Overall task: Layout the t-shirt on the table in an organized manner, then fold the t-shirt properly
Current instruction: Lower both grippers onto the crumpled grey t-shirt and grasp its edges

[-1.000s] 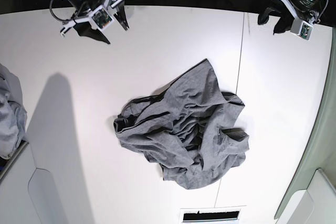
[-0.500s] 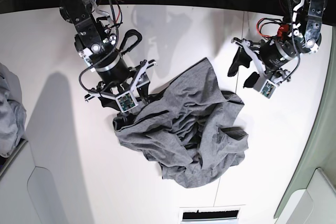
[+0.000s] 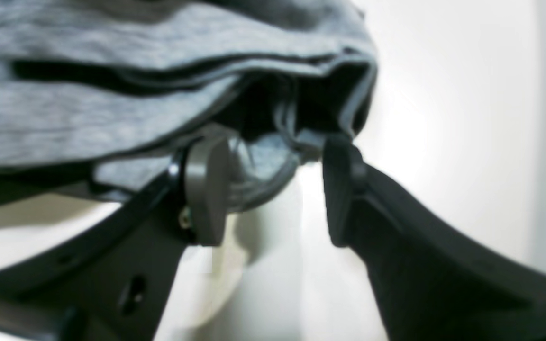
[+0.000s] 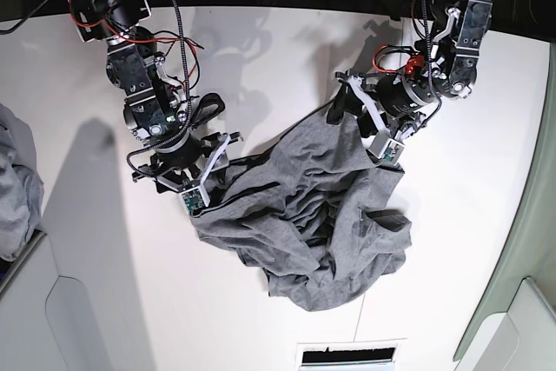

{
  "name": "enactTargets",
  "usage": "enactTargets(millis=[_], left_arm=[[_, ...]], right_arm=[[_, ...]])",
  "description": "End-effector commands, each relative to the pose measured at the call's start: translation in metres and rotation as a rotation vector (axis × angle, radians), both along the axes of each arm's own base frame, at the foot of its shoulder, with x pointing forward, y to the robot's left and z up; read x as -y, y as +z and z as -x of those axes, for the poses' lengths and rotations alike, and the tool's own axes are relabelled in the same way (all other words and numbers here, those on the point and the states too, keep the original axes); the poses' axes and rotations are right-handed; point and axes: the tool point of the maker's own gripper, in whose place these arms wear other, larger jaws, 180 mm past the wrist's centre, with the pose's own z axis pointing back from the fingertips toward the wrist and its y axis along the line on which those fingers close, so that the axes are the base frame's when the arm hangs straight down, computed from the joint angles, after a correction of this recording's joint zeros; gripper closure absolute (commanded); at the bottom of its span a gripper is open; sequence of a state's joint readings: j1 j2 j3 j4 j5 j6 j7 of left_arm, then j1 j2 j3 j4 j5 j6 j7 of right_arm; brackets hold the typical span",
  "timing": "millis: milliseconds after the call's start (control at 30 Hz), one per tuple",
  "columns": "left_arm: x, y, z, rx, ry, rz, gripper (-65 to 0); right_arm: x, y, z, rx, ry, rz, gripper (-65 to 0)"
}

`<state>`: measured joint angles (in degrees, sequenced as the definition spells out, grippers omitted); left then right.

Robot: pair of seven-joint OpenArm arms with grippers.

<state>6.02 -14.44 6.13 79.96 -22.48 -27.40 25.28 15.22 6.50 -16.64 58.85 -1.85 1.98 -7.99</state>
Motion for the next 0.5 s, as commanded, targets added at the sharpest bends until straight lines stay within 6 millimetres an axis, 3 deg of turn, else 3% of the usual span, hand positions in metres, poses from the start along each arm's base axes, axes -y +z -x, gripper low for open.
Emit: enactTargets(millis=[0, 67, 100, 267, 333, 400, 467], left_arm=[[0.003, 0.010, -0.009, 0.039, -0.001, 0.012, -24.3], [0.003, 0.007, -0.008, 0.040, -0.010, -0.010, -3.6], [0.003, 0.007, -0.008, 0.040, -0.012, -0.017, 0.0], [-0.009, 0.007, -0.009, 0.043, -0.013, -0.043, 0.0], [-0.013, 0.011, -0.010, 0.050, -0.010, -0.041, 0.0], [-0.018, 0.015, -0.011, 0.056, -0.012, -0.045, 0.0], [-0.024, 0.019, -0.013, 0.066, -0.016, -0.063, 0.0]], right_arm=[[0.000, 0.010, -0.013, 0.033, 0.000, -0.018, -31.2], [-0.007, 0.005, -0.010, 0.034, 0.048, -0.044, -31.2], [-0.011, 0.003, -0.008, 0.031, 0.067, -0.057, -31.2], [-0.022, -0.006, -0.007, 0.002, 0.080, -0.076, -29.9], [-0.024, -0.006, -0.008, -0.001, 0.079, -0.078, -20.6], [-0.026, -0.002, -0.011, 0.023, 0.082, -0.087, -3.9], [-0.027, 0.005, -0.016, 0.067, 0.093, -0.080, 0.0]])
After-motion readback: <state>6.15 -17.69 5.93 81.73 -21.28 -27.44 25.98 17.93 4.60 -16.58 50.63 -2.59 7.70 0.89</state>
